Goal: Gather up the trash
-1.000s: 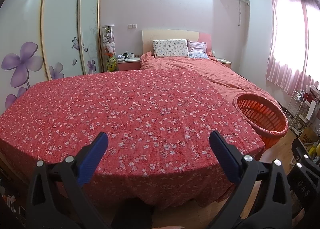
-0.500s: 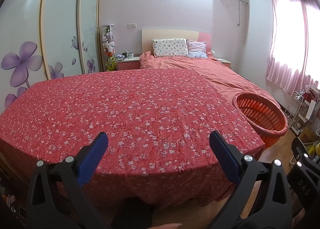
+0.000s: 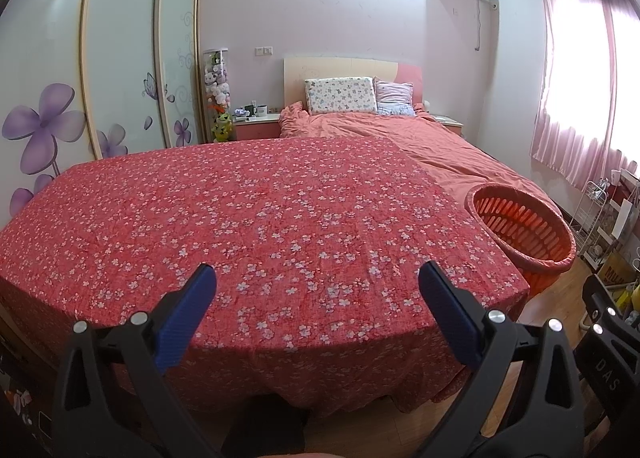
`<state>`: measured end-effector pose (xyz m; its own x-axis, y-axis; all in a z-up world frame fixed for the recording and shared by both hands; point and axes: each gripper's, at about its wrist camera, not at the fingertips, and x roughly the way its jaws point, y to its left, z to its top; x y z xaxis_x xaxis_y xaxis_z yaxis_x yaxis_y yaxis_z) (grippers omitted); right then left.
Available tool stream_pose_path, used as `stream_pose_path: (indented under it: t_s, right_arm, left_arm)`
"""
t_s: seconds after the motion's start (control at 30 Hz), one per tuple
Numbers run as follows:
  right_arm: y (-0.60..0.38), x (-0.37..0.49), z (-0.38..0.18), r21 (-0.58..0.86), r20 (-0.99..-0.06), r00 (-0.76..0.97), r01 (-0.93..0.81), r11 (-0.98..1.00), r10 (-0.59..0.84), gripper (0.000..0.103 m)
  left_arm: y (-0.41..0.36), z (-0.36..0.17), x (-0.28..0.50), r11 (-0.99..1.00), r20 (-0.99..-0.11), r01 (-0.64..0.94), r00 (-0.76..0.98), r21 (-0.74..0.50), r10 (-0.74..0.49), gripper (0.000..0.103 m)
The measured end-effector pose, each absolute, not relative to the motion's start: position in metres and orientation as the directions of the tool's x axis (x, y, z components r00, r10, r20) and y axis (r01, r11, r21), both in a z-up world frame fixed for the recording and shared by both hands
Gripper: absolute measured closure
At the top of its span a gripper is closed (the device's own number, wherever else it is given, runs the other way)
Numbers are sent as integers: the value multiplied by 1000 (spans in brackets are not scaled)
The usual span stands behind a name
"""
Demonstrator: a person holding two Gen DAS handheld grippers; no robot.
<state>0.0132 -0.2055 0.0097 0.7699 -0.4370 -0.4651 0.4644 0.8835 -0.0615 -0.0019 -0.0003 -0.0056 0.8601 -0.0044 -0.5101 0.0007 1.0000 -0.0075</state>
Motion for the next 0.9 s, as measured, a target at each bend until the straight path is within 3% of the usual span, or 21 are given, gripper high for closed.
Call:
stream_pose_path:
  t_s: [0.9]
  right_arm:
    - [-205,13,8,-61,-469,770,461,885,-434,2]
  left_arm:
    - [3,-7,-1,1000,-512,4,859,0,-4,4]
